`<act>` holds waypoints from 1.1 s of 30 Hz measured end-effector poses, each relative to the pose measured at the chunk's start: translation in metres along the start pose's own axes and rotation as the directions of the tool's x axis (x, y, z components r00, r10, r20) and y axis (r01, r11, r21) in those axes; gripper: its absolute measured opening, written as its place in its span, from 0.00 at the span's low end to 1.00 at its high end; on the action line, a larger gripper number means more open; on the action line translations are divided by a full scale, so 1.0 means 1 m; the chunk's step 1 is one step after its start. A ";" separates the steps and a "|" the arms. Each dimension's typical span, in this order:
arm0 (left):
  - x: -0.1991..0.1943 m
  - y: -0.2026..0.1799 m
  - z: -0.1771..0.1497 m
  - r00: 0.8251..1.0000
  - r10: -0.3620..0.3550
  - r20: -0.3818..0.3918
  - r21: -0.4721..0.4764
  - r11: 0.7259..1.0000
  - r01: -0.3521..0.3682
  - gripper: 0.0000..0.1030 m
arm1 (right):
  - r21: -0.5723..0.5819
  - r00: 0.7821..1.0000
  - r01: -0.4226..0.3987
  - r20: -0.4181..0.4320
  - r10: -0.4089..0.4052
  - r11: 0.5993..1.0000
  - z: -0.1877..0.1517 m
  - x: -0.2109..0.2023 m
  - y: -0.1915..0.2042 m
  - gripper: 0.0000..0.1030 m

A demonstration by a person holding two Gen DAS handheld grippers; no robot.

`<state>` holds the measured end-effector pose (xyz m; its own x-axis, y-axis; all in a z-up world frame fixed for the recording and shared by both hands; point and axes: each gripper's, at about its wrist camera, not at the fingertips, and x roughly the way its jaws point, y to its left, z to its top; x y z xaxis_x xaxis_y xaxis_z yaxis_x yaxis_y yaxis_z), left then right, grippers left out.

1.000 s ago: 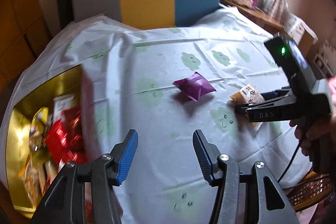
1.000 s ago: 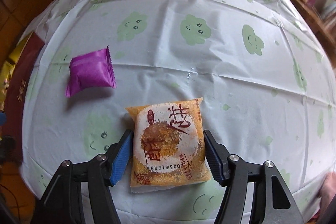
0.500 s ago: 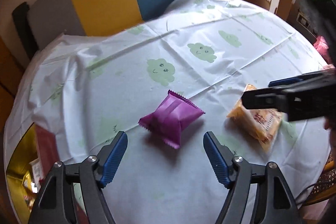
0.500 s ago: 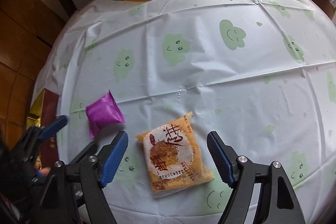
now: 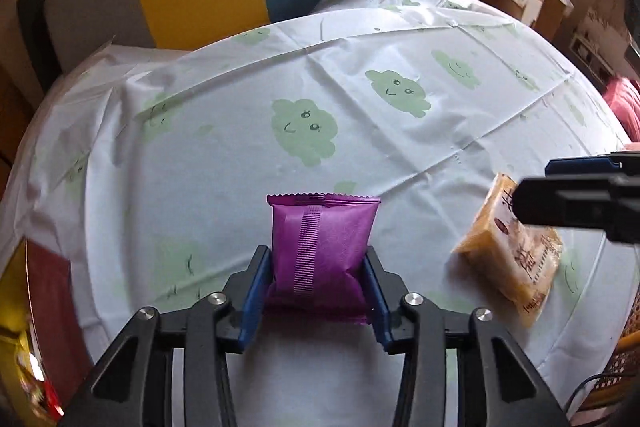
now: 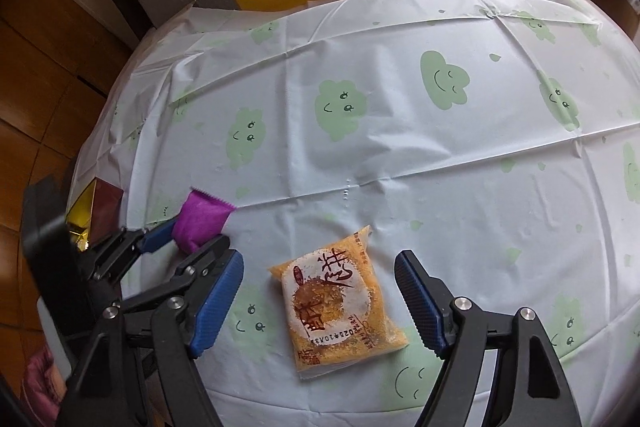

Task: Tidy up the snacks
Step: 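Close the right tool on the printed pastry bag, then carry the purple packet into the tin with left tool while right holds pastry bag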

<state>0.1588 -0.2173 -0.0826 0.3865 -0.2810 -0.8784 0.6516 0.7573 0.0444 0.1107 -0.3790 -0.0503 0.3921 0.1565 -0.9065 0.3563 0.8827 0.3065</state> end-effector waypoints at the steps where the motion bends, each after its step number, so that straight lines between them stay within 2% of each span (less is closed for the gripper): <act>1: -0.004 0.000 -0.005 1.000 0.006 0.003 -0.027 1.000 -0.006 0.42 | -0.007 1.000 0.005 -0.001 -0.005 1.000 0.000 0.002 0.001 0.76; 4: -0.013 0.002 -0.021 1.000 -0.011 0.013 -0.086 0.996 0.012 0.42 | -0.042 0.999 0.015 -0.038 -0.017 0.999 -0.003 0.010 0.007 0.76; 7: -0.025 0.002 -0.040 1.000 0.017 0.023 -0.117 0.993 -0.014 0.42 | -0.090 0.996 0.028 -0.079 -0.035 0.996 -0.008 0.021 0.014 0.82; 14: -0.041 0.001 -0.078 0.994 0.069 0.085 -0.173 0.983 -0.054 0.43 | -0.213 0.987 0.104 -0.100 -0.128 0.972 -0.021 0.038 0.031 0.82; 15: -0.041 0.000 -0.080 0.993 0.075 0.095 -0.183 0.982 -0.056 0.43 | -0.247 0.984 0.127 -0.089 -0.153 0.961 -0.024 0.041 0.036 0.78; 16: -0.041 -0.001 -0.082 0.991 0.081 0.104 -0.189 0.980 -0.061 0.43 | -0.277 0.982 0.147 -0.077 -0.174 0.950 -0.027 0.042 0.040 0.65; 17: -0.041 -0.002 -0.083 0.990 0.091 0.112 -0.185 0.980 -0.069 0.43 | -0.303 0.980 0.157 -0.071 -0.186 0.940 -0.030 0.045 0.043 0.59; 22: -0.041 -0.004 -0.088 0.985 0.103 0.142 -0.191 0.979 -0.075 0.43 | -0.399 0.983 0.153 -0.030 -0.180 0.904 -0.044 0.050 0.062 0.59; 26: -0.042 -0.005 -0.091 0.981 0.109 0.159 -0.191 0.979 -0.077 0.43 | -0.373 0.988 0.116 -0.048 -0.144 0.920 -0.044 0.052 0.056 0.61; 33: -0.043 -0.007 -0.097 0.974 0.123 0.188 -0.196 0.977 -0.085 0.43 | -0.399 0.988 0.136 -0.012 -0.153 0.907 -0.056 0.052 0.058 0.61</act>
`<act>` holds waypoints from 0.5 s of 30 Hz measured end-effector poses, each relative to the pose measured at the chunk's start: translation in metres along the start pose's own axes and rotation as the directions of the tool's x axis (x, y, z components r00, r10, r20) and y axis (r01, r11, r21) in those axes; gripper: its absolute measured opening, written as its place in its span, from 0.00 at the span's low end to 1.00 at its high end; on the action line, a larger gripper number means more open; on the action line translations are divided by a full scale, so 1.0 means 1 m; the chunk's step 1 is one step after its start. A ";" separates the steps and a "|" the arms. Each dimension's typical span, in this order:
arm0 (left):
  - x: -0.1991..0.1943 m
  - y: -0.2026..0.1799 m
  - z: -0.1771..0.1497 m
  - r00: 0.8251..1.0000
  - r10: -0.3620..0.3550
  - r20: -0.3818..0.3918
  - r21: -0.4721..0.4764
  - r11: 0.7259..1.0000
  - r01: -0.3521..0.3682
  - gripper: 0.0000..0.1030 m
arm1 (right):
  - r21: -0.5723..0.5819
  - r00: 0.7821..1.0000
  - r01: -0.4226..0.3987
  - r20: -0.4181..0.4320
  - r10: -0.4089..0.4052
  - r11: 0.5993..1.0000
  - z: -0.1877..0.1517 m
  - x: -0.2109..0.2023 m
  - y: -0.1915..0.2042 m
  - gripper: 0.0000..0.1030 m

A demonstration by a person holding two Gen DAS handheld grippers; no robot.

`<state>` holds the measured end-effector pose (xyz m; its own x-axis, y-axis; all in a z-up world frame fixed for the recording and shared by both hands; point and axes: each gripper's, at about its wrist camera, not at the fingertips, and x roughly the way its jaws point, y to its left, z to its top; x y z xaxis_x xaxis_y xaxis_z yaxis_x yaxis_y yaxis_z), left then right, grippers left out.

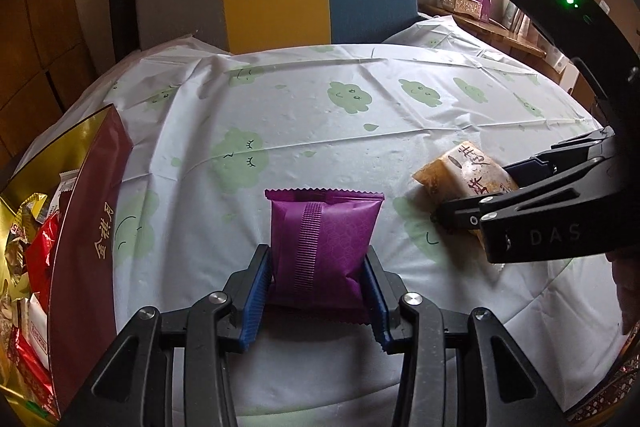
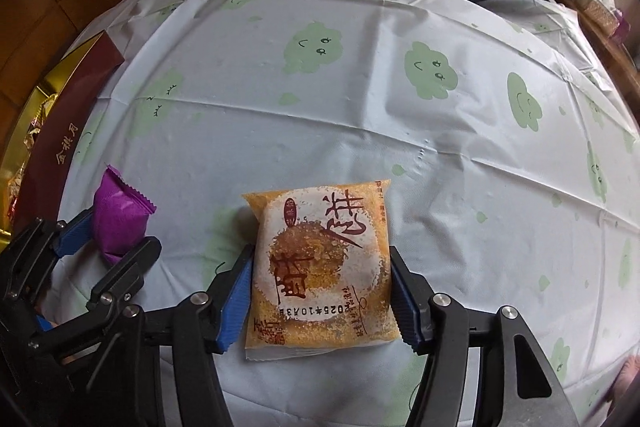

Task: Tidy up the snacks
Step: 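Carry the purple packet into the tin with left tool while right holds pastry bag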

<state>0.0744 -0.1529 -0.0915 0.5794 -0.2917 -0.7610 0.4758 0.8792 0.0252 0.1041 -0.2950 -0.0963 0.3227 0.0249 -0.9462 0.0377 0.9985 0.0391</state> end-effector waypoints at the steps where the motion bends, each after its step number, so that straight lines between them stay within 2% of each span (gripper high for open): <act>1: 0.000 0.000 0.000 1.000 0.002 0.004 -0.002 1.000 -0.002 0.43 | -0.007 1.000 0.004 0.002 -0.004 1.000 0.001 -0.002 -0.002 0.61; 9: -0.001 -0.001 -0.004 1.000 0.010 0.029 -0.007 1.000 -0.010 0.43 | -0.050 0.999 0.043 0.015 -0.042 0.998 -0.006 -0.005 0.018 0.60; 15: -0.009 0.002 0.002 1.000 0.009 0.006 -0.035 0.999 -0.008 0.42 | -0.064 0.998 0.051 0.025 -0.050 0.997 -0.010 -0.008 0.024 0.59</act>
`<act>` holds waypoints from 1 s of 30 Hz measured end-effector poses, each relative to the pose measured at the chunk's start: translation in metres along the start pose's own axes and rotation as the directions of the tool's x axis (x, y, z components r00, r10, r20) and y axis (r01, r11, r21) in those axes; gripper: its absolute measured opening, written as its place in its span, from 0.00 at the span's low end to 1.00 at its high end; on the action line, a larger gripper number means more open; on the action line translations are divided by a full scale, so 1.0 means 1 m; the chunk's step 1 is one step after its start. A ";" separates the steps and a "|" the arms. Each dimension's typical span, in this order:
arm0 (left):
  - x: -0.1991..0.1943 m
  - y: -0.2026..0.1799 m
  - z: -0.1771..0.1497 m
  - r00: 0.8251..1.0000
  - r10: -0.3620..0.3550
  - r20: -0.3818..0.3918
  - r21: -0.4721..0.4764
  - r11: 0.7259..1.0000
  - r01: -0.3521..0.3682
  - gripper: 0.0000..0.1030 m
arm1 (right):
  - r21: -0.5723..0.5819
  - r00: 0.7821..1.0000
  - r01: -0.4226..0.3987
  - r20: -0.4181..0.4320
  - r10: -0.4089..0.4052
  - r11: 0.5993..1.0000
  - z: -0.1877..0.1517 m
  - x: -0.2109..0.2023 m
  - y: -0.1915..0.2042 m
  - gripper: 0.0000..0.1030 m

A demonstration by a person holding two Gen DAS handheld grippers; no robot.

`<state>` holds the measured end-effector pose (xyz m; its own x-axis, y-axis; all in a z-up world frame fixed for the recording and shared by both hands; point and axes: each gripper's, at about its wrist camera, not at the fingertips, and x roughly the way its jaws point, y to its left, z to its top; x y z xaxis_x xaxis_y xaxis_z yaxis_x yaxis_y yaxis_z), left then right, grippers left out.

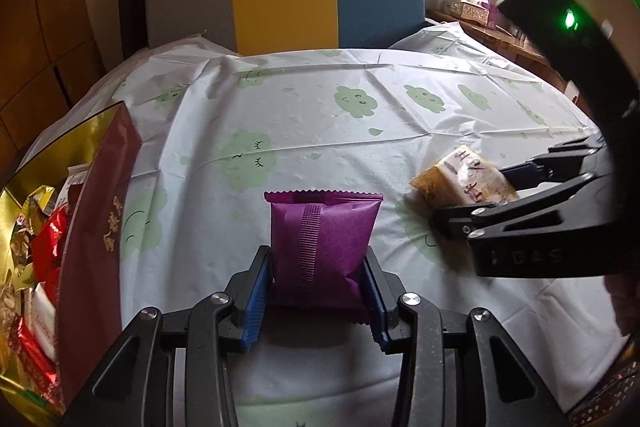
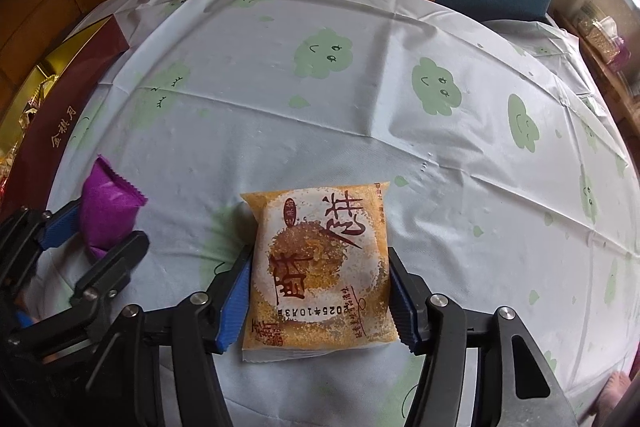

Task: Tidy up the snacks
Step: 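Carry the purple packet into the tin with left tool while right holds pastry bag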

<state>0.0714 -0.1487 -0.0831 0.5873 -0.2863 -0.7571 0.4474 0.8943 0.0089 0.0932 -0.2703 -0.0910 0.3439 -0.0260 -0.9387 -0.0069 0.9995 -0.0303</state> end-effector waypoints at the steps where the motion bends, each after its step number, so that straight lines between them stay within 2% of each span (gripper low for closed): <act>1: -0.006 0.001 0.001 1.000 0.001 0.012 -0.004 1.000 -0.001 0.42 | -0.001 1.000 0.000 0.000 0.000 1.000 0.001 0.000 -0.001 0.59; 6: -0.043 0.005 0.014 0.997 0.002 0.072 -0.004 1.000 -0.002 0.42 | 0.004 1.000 -0.004 -0.002 0.004 1.000 0.000 -0.002 -0.001 0.60; 14: -0.075 0.018 0.020 0.996 0.024 0.082 -0.051 0.999 -0.020 0.42 | -0.025 1.000 0.016 0.021 -0.016 1.000 -0.001 0.000 0.000 0.60; 30: -0.100 0.057 0.010 0.993 0.087 0.078 -0.132 0.988 -0.076 0.42 | -0.041 0.997 0.037 0.063 -0.035 0.998 -0.012 -0.006 0.006 0.59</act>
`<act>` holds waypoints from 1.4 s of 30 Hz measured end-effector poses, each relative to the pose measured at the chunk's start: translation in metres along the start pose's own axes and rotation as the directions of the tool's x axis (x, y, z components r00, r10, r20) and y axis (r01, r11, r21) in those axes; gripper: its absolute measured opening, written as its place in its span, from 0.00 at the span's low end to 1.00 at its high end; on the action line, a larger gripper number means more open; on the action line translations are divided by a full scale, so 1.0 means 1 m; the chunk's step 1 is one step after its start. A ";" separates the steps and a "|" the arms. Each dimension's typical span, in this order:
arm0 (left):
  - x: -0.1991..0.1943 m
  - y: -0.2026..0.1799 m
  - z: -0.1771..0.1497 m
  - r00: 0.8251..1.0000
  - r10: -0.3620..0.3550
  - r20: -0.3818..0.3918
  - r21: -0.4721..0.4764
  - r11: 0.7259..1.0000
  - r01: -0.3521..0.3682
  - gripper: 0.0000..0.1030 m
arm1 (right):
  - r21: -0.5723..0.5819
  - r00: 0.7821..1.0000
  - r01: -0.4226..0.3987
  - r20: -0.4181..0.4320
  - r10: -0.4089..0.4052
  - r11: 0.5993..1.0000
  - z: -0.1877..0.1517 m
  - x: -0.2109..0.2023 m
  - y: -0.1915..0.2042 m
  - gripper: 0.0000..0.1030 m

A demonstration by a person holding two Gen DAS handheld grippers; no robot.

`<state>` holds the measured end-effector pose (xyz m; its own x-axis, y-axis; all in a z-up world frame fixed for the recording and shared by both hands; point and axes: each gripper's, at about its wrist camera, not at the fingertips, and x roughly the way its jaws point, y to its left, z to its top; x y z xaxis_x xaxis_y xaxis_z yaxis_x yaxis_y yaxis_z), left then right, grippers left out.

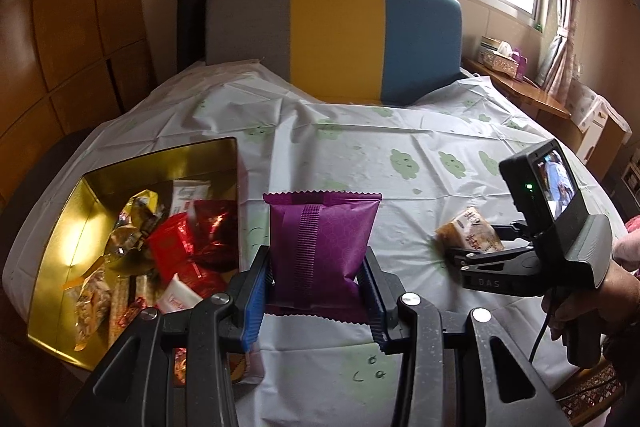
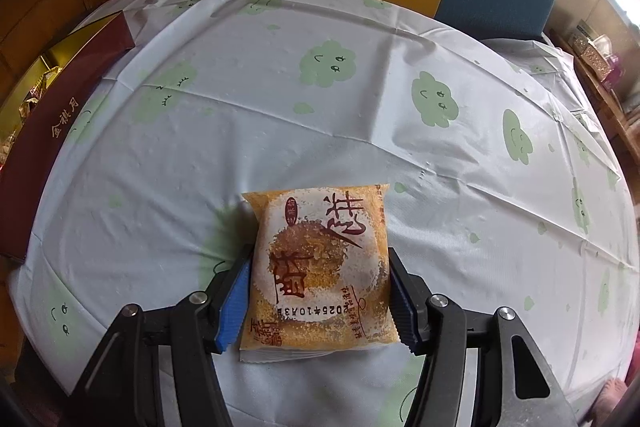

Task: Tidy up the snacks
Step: 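Carry the purple packet into the tin with left tool while right holds pastry bag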

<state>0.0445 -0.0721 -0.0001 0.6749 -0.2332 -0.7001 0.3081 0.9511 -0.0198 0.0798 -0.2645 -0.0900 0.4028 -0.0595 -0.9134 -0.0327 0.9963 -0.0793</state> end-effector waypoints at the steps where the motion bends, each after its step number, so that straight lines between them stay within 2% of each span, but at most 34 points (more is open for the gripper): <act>1: 0.000 0.003 -0.001 1.000 0.004 -0.001 -0.006 1.000 -0.004 0.42 | 0.001 1.000 0.000 0.001 0.000 1.000 0.000 0.000 0.000 0.59; 8: 0.000 0.029 -0.005 1.000 0.019 -0.024 -0.067 0.998 -0.021 0.42 | -0.004 1.000 0.004 0.009 -0.003 1.000 -0.002 -0.002 0.001 0.59; 15: -0.003 0.086 -0.011 0.996 0.070 -0.053 -0.184 0.980 -0.079 0.42 | -0.007 1.000 0.005 0.009 -0.005 1.000 -0.002 -0.003 0.001 0.59; 18: -0.010 0.127 -0.015 0.991 0.118 -0.064 -0.276 0.952 -0.131 0.42 | -0.008 1.000 0.007 0.009 -0.007 1.000 -0.002 -0.003 0.002 0.59; 23: -0.029 0.193 -0.029 0.977 0.193 -0.085 -0.424 0.881 -0.211 0.42 | -0.012 1.000 0.013 0.011 -0.013 1.000 -0.002 -0.003 0.002 0.59; 26: -0.039 0.219 -0.039 0.973 0.209 -0.093 -0.491 0.841 -0.228 0.42 | -0.013 1.000 0.015 0.012 -0.015 1.000 -0.002 -0.004 0.002 0.59; 29: -0.042 0.229 -0.047 0.975 0.198 -0.097 -0.530 0.819 -0.219 0.42 | -0.013 1.000 0.015 0.012 -0.015 1.000 -0.002 -0.004 0.002 0.59; 31: -0.039 0.228 -0.048 0.981 0.170 -0.098 -0.540 0.819 -0.196 0.42 | -0.013 1.000 0.017 0.012 -0.016 1.000 -0.002 -0.004 0.002 0.59; 37: -0.017 0.200 -0.046 0.992 0.060 -0.114 -0.510 0.853 -0.111 0.42 | -0.012 1.000 0.021 0.014 -0.021 1.000 -0.002 -0.004 0.003 0.59; 42: -0.004 0.184 -0.038 0.990 0.036 -0.135 -0.464 0.880 -0.096 0.42 | -0.014 1.000 0.024 0.014 -0.024 1.000 -0.002 -0.005 0.003 0.59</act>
<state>0.0733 0.1116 -0.0285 0.5891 -0.1690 -0.7902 -0.1047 0.9537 -0.2821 0.0759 -0.2616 -0.0869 0.4164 -0.0827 -0.9054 -0.0360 0.9936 -0.1073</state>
